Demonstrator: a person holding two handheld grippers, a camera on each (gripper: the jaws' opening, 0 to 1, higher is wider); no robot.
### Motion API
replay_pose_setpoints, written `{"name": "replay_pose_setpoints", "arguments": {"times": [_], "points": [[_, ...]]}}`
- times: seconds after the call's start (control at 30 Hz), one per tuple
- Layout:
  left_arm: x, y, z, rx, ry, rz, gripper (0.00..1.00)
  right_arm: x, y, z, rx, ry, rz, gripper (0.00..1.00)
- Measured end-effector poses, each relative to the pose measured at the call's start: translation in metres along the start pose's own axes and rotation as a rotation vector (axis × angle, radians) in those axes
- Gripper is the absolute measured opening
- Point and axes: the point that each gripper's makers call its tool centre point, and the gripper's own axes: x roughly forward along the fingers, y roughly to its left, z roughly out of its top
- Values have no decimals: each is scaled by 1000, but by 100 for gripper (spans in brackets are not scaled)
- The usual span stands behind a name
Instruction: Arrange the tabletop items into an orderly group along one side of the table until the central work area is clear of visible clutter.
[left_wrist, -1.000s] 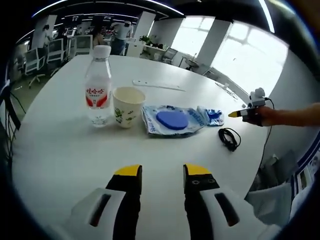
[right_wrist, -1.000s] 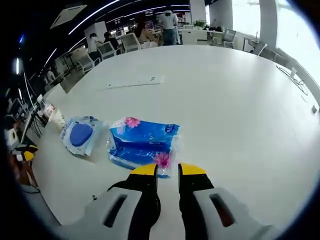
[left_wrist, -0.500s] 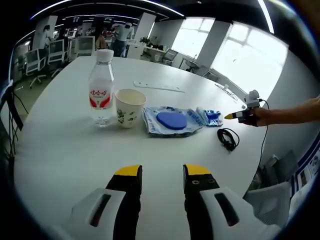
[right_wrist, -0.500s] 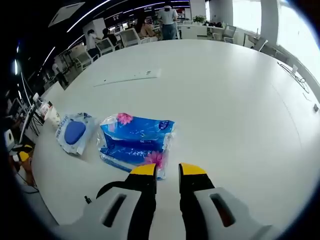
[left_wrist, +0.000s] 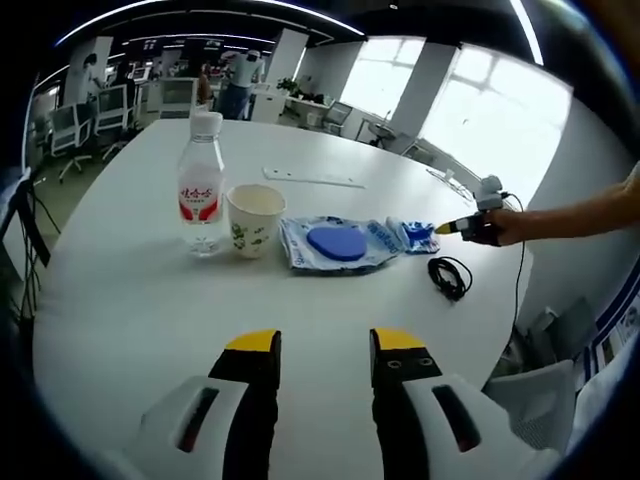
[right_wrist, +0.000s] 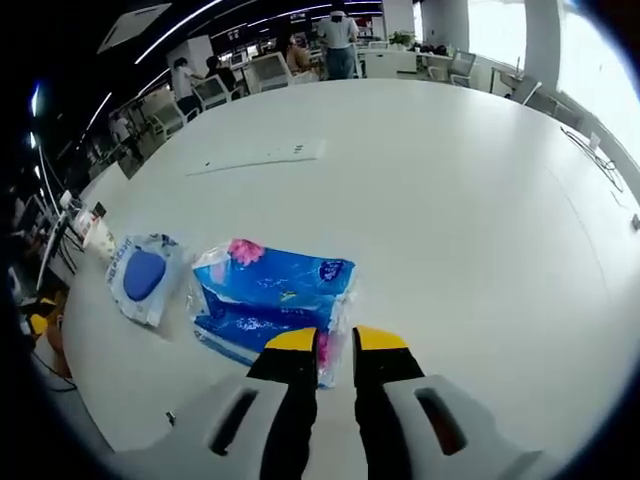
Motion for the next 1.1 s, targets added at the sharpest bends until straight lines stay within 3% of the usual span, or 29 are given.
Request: {"name": "replay_pose_setpoints", "arguments": {"times": [0.13, 0.5, 1.1], "points": [[-3, -3, -3, 4, 3, 3, 34, 5, 1, 0, -52, 22, -5, 9], [-10, -1, -10, -2, 12, 12, 34, 12, 0, 0, -74, 39, -13, 0], [-8, -1, -8, 0, 12, 10, 33, 10, 14, -3, -145, 39, 25, 0]]}}
